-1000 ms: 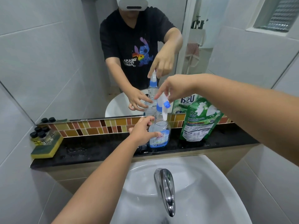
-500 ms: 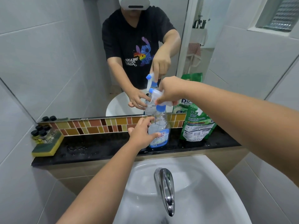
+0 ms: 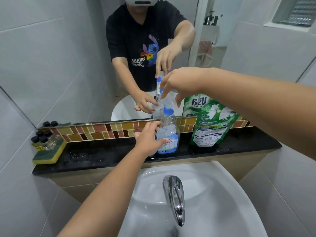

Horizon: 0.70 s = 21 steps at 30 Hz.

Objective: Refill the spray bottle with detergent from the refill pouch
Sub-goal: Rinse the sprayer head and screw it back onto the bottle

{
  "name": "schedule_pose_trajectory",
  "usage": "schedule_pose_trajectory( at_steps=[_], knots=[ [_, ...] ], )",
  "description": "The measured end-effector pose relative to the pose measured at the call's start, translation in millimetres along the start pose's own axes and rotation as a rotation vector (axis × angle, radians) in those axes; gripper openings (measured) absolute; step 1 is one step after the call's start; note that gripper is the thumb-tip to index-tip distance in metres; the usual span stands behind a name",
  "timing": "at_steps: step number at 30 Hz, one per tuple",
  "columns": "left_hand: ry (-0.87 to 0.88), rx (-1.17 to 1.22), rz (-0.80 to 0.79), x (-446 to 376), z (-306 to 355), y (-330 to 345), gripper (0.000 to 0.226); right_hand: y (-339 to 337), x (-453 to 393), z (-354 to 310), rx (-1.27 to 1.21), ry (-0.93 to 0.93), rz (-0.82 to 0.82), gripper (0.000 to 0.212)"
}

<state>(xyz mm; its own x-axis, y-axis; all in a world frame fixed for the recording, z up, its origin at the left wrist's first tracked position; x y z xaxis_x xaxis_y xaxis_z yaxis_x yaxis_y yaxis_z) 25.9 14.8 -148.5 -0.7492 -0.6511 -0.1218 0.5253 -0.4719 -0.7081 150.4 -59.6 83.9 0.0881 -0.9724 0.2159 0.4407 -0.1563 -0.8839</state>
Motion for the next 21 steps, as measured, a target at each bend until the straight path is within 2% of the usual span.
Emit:
schedule_pose_trajectory(
  at_steps=[11,15,17,19,21],
  knots=[
    [-0.005,-0.117,0.021,-2.8,-0.7,11.3,0.063,4.1,2.2,-2.5,-0.071,0.055,0.006,0.055],
    [-0.017,-0.096,0.029,-2.5,-0.1,11.8,0.06,16.2,9.4,-3.5,-0.108,0.12,0.014,0.065],
    [-0.008,-0.086,0.023,-1.3,-1.6,10.1,0.059,27.2,16.9,-5.3,-0.288,0.221,-0.022,0.083],
    [0.003,-0.087,0.018,0.6,-2.4,7.9,0.06,35.8,24.2,-10.5,-0.63,0.31,-0.06,0.101],
    [0.006,-0.102,0.019,2.6,-2.1,6.2,0.062,41.5,24.2,-19.9,-0.964,0.418,-0.034,0.106]
  ],
)
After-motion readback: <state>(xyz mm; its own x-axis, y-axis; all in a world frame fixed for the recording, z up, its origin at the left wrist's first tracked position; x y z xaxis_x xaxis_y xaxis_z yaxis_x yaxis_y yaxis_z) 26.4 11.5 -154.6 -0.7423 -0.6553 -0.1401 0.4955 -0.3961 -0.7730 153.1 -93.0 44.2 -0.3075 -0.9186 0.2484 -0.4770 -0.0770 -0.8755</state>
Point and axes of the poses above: each hand's wrist, its own x-axis away from the middle knuckle, its own y-axis out of the palm, z = x × y, the point moved 1 cm from there along -x, towards the middle knuckle, and after that the axes turned 1 degree about -z, right-handed, at the moved point
